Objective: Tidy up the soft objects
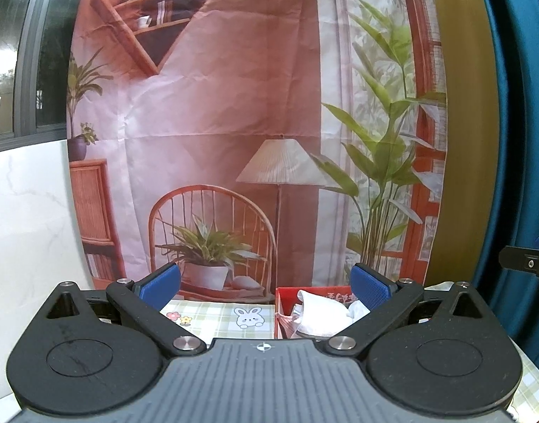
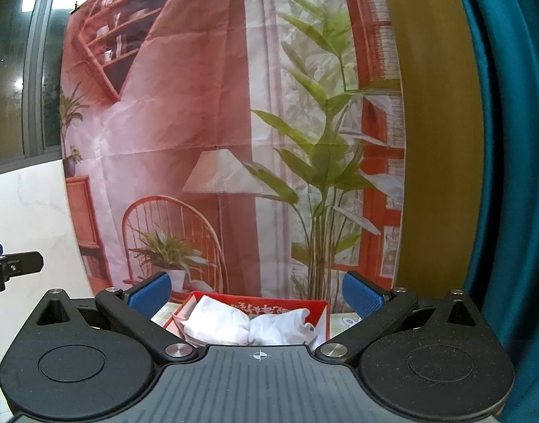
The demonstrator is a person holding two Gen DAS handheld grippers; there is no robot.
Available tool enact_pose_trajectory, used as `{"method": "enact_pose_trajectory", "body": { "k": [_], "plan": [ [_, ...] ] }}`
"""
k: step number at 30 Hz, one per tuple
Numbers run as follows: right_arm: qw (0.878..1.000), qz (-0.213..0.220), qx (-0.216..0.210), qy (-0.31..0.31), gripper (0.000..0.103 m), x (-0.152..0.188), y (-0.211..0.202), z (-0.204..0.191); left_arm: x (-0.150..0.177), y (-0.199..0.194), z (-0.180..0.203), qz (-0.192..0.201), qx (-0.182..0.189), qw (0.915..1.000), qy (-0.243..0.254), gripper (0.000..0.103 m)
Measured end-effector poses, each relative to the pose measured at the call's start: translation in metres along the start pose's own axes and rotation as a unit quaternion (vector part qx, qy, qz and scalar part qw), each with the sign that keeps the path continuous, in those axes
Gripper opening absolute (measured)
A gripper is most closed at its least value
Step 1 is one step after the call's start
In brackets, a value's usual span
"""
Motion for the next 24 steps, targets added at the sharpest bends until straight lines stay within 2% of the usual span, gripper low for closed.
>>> {"method": "enact_pose_trajectory", "body": {
  "k": [24],
  "plan": [
    [1.0, 0.0, 0.005, -0.018, 0.103, -0.0042, -0.003, -0.0014, -0.0008, -0.0016, -0.0066, 0.004, 0.018, 0.9997, -0.019, 0.103]
  ]
}}
Point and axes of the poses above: each gripper's, at about its wrist camera, not at the fingertips, and y roughly the way its jaws point, z to its right, x to its underside, the point moved 7 cm from there along y, roughly the way its jaws point, and after that the axes turned 2 degrees about -y, right-handed, at the moved point
